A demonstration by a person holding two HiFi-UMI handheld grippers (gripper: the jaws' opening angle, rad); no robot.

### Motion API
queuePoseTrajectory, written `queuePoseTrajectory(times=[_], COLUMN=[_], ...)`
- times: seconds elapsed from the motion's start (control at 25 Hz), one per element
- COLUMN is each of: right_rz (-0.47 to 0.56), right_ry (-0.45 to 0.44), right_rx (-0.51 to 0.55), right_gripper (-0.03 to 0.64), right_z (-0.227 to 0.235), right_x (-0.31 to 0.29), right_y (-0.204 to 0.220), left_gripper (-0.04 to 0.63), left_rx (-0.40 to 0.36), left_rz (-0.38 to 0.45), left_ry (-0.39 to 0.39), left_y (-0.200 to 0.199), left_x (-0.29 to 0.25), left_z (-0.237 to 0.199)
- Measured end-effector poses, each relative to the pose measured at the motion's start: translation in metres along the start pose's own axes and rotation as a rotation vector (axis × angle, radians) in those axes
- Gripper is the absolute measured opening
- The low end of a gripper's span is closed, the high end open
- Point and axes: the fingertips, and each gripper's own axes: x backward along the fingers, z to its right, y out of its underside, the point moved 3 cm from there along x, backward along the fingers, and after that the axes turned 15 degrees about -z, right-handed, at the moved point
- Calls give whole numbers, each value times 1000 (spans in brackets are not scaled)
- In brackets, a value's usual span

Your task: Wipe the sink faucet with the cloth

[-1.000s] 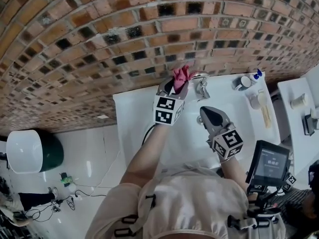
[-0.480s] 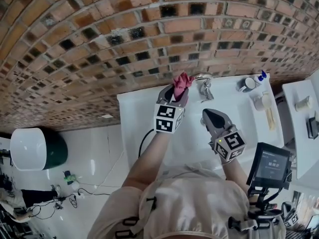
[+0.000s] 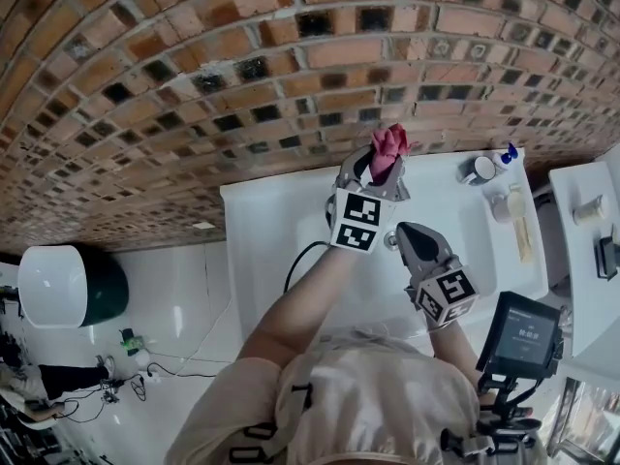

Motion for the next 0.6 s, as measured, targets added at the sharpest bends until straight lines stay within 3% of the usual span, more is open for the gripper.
queuePoseTrajectory(times=[0.2,0.32,0.6], right_rz=[-23,-35,-46], right_ry=[24,44,70], right_rx=[-40,-68,-89], right_gripper=[-6,-6,-6], right_z=[20,31,46], right_x=[4,5,11], right_y=[16,25,33], left_gripper=[146,144,144], left_rx=[-109,-168,5], left_rz=[-21,-93,-323], left_ry=[49,108,188], left_y=[-3,16,98], left_x=[-28,-52,-90], left_z=[34,59,58])
